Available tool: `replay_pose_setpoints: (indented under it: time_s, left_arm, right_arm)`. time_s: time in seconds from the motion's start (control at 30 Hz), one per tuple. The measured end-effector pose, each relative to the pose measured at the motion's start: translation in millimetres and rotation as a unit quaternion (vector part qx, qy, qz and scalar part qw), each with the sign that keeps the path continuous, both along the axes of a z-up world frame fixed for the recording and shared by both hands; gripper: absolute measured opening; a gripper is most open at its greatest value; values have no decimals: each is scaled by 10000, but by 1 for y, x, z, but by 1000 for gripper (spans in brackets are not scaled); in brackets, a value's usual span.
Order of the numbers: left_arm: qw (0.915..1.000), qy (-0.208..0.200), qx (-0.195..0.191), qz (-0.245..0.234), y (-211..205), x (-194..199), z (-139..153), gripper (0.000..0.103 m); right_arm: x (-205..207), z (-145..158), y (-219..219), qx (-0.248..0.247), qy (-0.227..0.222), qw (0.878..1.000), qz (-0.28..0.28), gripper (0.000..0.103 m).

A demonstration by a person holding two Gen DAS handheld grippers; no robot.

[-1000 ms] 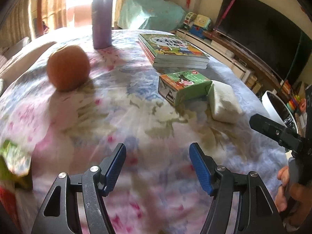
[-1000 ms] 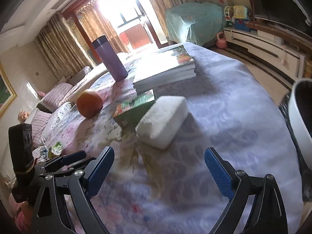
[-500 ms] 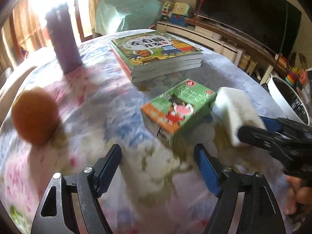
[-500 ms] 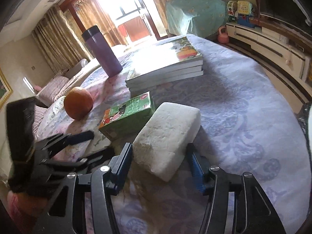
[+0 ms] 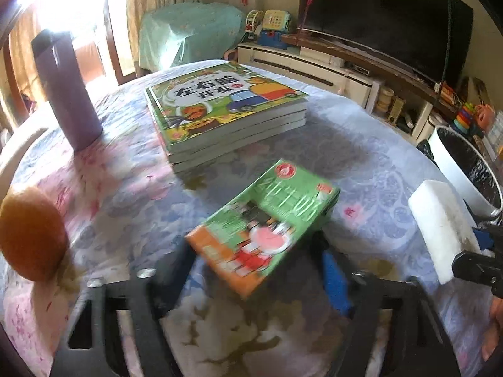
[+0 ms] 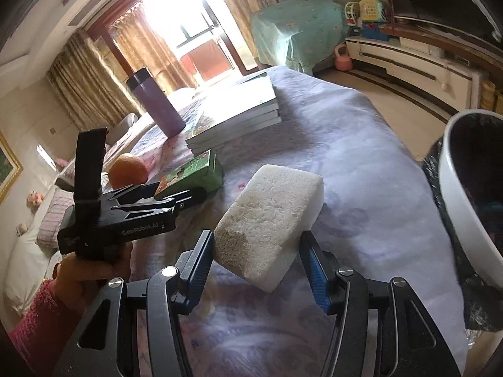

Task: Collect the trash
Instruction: 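Grasp the white sponge block with the right gripper while the left grasps the green milk carton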

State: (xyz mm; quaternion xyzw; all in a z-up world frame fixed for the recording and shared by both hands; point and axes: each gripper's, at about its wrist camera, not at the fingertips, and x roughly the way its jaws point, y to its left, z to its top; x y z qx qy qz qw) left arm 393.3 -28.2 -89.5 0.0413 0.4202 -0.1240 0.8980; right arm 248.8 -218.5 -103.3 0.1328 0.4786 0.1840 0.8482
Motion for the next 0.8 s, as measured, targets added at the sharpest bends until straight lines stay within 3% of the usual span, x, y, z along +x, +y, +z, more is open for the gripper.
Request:
replay_pose_setpoints:
  time_s: [0.27,0.57,0.7,0.77,0.8]
  left_arm:
    - [9984,253,-167,468,-10,-44,8,54]
    - [9870,469,-833,1293,-19,-133,9,50]
    - [9893,355,-706,1227,-25,-148,14,68]
    - [9906,336,-662,1148,-26,-150,17,69]
    - [9910,341,-657,1119,-25,-150,19,69]
  right_arm:
    - [-10,6,-3,-152,-103,9998,119,56]
    - [-20,5,4,-797,-202,9891,1224,60]
    - [-22,2,-8,-729,-30,9924,995,68]
    - [-26,4,-13,-621,-5,9947,814,79]
    - [-29,6,-13,-593,-26,9955,734,79]
